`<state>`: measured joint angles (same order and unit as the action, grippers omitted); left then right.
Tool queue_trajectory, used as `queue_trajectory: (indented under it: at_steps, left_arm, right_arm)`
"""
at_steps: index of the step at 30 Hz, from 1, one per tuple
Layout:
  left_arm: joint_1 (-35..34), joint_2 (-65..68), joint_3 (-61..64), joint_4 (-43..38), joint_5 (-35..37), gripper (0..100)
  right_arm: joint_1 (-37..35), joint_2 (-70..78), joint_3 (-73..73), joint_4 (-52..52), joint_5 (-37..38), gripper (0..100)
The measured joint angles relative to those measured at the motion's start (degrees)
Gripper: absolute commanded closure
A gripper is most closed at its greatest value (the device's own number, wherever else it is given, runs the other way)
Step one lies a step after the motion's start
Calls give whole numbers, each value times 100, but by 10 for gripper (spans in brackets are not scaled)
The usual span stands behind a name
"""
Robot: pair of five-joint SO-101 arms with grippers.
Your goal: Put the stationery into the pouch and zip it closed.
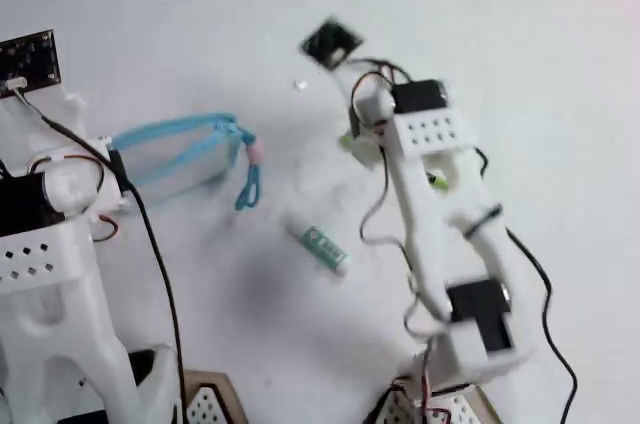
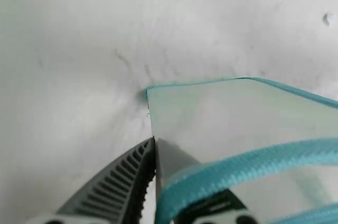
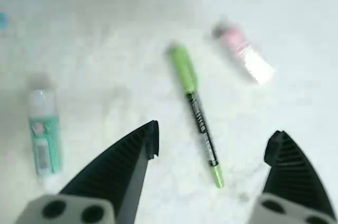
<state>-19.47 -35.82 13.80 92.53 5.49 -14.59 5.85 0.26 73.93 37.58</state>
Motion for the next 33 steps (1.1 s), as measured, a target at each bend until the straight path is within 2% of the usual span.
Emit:
queue_trajectory:
  at_steps: [15,18,22,26,33]
  left_arm:
    - [0,0,0,-9,0,978]
    - [0,0,0,-9,0,978]
    - [0,0,0,-9,0,978]
    - [0,0,0,-9,0,978]
    - [0,0,0,-9,0,978]
  right_arm:
    - [62,3578,-2268,202,193,685]
    - [62,3912,-2760,580,193,755]
    - [79,4158,-3314,985,193,979]
    - [105,4193,-3596,1169,185,962]
    - [-88,4149,-4009,2426,-18,981]
